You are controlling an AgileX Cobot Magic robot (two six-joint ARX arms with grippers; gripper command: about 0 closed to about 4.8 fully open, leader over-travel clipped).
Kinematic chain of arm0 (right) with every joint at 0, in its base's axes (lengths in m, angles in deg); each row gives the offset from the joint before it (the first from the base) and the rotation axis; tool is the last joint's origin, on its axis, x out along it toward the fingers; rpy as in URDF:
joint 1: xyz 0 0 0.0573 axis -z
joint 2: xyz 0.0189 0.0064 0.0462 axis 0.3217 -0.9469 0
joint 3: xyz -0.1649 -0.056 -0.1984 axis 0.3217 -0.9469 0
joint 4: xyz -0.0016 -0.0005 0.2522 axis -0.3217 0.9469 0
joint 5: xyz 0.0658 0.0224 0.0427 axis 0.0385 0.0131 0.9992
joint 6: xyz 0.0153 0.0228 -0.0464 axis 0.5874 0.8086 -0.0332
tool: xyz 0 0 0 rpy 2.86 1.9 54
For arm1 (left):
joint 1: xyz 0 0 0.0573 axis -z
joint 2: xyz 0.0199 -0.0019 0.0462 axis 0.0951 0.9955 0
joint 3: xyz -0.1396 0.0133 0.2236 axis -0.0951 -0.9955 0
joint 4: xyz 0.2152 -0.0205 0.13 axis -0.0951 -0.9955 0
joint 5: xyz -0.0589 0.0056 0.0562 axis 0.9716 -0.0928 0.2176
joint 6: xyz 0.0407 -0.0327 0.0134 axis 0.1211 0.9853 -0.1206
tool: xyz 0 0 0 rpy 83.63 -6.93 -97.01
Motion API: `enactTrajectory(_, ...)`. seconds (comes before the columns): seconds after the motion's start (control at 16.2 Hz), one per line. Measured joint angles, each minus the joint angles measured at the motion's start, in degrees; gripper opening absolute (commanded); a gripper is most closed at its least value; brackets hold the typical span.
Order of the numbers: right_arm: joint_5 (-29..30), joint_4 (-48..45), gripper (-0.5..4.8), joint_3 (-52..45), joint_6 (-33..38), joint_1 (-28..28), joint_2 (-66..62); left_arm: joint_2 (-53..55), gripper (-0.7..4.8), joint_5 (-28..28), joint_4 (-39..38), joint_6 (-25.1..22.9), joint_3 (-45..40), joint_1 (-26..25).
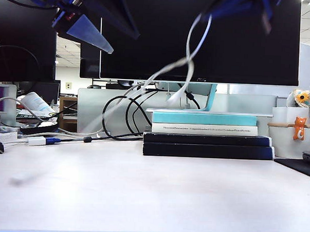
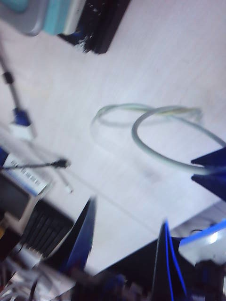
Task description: Unfold the white charging cable into a straight cable.
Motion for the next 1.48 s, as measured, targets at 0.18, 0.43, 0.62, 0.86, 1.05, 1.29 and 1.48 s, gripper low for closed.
enactTrajectory(0.18, 2.95, 0.17, -0.08, -0.02, 1.77, -0.02, 5.60, 1.33, 4.79, 0.28, 0.15, 0.83, -0.02, -0.04)
enactTrajectory(0.43, 6.51, 0.28, -0.08, -0.07, 4.48, -0.04, 9.73, 2.29, 4.79, 3.76, 2.40, 2.36, -0.02, -0.02)
enactTrajectory(0.62, 10.99, -4.61, -0.08, 0.42, 10.25, -0.07, 12.28, 3.72, 4.79, 9.57, 9.92, 6.71, -0.02, -0.04)
enactTrajectory(0.86, 11.54, -8.81, -0.08, 0.52, 12.92, -0.07, 12.68, 3.80, 1.76, 14.67, 12.44, 9.05, -0.02, -0.04)
enactTrajectory(1.05, 11.96, -8.85, -0.08, 0.52, 13.03, -0.07, 12.68, 3.80, 1.00, 18.78, 17.03, 8.94, 0.00, -0.02)
enactTrajectory(1.29, 15.47, -9.79, -0.08, 0.52, 13.29, -0.07, 12.68, 3.80, 0.48, 17.18, 17.77, 7.96, 0.00, -0.02)
enactTrajectory(1.48, 11.82, -6.71, -0.08, 1.11, 9.90, -0.07, 17.22, 3.82, 0.76, 13.92, 16.11, 4.90, 0.00, -0.02)
